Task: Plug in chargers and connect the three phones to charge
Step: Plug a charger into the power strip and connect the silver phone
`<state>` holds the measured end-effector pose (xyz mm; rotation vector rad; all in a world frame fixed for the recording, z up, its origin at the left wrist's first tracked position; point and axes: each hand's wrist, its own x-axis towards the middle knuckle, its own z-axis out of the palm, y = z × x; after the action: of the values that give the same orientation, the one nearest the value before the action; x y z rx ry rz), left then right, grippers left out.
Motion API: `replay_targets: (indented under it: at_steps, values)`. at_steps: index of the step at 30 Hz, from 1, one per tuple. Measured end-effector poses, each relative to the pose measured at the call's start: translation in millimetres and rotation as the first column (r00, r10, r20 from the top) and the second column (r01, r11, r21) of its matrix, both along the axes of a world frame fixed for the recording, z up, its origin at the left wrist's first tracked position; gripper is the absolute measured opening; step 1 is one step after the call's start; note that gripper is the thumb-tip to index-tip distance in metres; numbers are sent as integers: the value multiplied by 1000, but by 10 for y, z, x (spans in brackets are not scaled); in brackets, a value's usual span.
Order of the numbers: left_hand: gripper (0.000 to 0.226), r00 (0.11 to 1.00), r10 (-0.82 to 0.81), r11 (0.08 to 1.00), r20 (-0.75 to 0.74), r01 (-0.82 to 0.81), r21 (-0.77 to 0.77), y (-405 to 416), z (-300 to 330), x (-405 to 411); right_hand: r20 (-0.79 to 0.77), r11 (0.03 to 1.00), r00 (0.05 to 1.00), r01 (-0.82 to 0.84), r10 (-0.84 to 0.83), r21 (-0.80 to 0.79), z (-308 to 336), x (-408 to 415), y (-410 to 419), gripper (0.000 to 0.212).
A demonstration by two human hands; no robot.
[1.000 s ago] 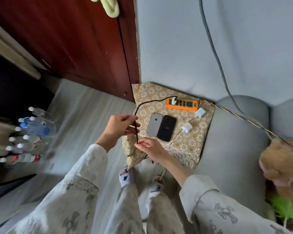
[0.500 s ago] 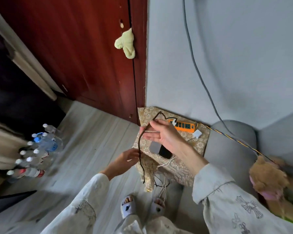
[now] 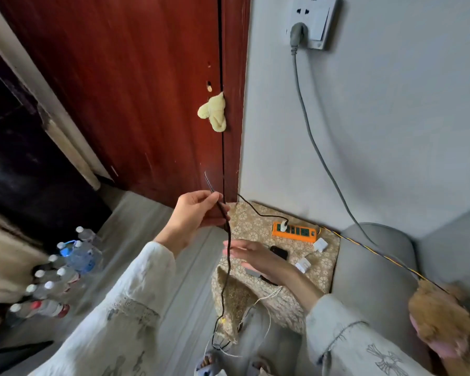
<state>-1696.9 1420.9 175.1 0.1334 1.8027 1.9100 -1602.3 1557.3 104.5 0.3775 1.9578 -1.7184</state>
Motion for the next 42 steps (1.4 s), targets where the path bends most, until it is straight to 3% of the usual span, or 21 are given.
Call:
replay_targets:
  at_steps: [4,7,10,14,16,18,21,24,26,29,31,33,36,40,42]
  values:
    - [17,997,63,994,51,-67,83,80,234,-178,-117,998,993,-10,17,61,86,-32,-133,26]
    - [20,992,121,988,34,-124,89,62,244,-267,-195,996,977,88,-91,-24,226,-100,-93,22]
    - [23,989,145,989,-24,-146,-17,1,119,-299,-239,974,948,180,-210,-139,459,-190,9,18]
    - [26,995,-92,977,-49,81,-197,-160,-208,-223,-248,899,892,289,-378,-329,819,-409,165,19]
    - [30,953,-303,930,-21,291,-224,-216,-313,-172,-216,829,873,299,-437,-472,993,-522,212,18]
    - [27,912,-408,883,-53,379,-276,-198,-347,-111,-183,754,854,306,-487,-581,1160,-619,244,19]
    - [22,920,-326,892,-218,223,-392,-148,-326,-92,-150,643,818,308,-556,-701,1347,-716,295,21]
    - [27,935,-214,923,-284,98,-372,-199,-190,-107,-136,571,788,303,-600,-763,1416,-723,358,22]
    - [28,939,-159,952,-306,63,-300,-218,5,-125,-142,588,784,319,-605,-743,1376,-687,381,21]
    - [24,926,-96,985,-366,34,-171,-166,400,-155,-168,723,830,341,-532,-601,1198,-614,351,26]
    - [22,927,-58,997,-370,35,-68,-105,640,-185,-179,834,897,282,-405,-474,1045,-554,300,31]
    - [21,948,-16,998,-319,33,48,-51,820,-230,-198,941,962,121,-190,-317,906,-478,220,38]
    - [21,972,29,983,-232,14,183,-3,979,-320,-183,969,983,-27,-18,-245,766,-386,115,33]
    - [21,983,123,936,-137,-69,345,-54,1057,-481,-243,995,970,-40,18,-89,698,-284,137,11]
    - [20,977,183,902,-113,-122,414,-114,1048,-552,-275,998,960,44,-57,-54,673,-257,215,13]
